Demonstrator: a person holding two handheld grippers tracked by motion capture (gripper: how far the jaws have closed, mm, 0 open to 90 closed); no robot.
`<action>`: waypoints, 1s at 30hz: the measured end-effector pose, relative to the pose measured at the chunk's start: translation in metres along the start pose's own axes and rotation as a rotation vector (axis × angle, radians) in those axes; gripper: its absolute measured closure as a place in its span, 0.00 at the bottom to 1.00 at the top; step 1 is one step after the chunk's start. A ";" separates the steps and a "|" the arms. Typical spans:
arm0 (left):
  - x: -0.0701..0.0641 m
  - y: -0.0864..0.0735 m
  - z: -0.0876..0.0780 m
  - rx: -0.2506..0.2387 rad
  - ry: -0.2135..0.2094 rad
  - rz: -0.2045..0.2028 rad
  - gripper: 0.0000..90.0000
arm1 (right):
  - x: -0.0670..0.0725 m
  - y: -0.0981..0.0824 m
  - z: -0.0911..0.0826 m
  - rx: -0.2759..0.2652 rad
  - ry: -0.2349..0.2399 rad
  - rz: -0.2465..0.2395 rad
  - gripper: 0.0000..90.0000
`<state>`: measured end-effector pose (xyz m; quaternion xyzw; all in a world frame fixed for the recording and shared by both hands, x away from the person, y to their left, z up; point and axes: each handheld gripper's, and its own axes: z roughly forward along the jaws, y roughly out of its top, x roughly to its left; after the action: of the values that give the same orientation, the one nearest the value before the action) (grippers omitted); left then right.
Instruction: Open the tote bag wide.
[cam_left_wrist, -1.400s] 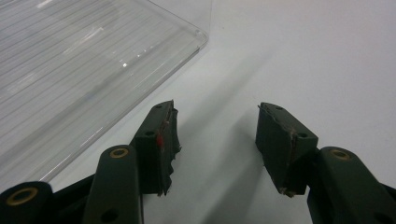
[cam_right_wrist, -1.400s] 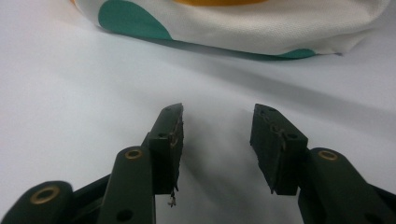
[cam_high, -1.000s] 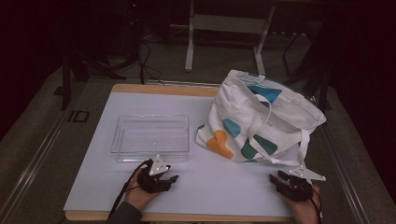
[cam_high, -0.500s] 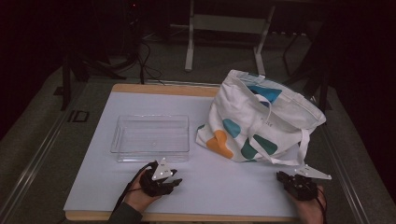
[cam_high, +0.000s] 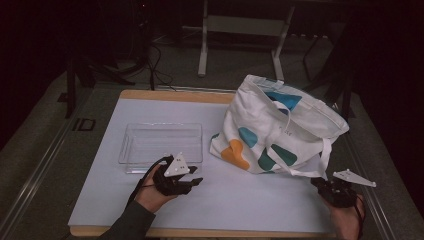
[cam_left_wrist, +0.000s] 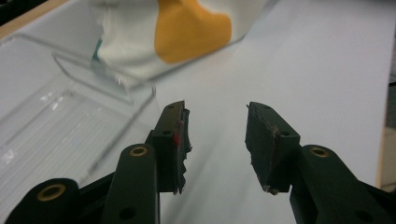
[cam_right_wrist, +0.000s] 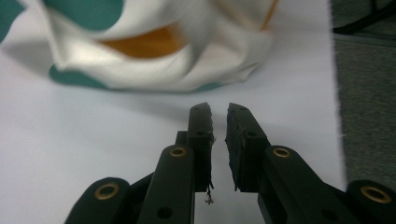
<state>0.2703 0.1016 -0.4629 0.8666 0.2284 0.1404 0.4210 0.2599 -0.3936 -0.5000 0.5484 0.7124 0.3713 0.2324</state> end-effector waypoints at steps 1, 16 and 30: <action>0.001 0.003 0.000 -0.003 0.002 0.007 0.64 | -0.003 0.003 -0.002 -0.006 0.000 0.004 0.89; 0.021 0.043 -0.001 -0.002 0.010 0.046 0.63 | -0.013 0.055 -0.002 -0.060 0.104 0.147 0.67; 0.056 0.072 0.004 -0.002 0.035 0.003 0.62 | -0.010 0.068 0.014 -0.043 0.158 0.162 0.97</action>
<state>0.3404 0.0889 -0.4058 0.8638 0.2345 0.1563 0.4177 0.3148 -0.3911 -0.4561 0.5682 0.6736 0.4461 0.1563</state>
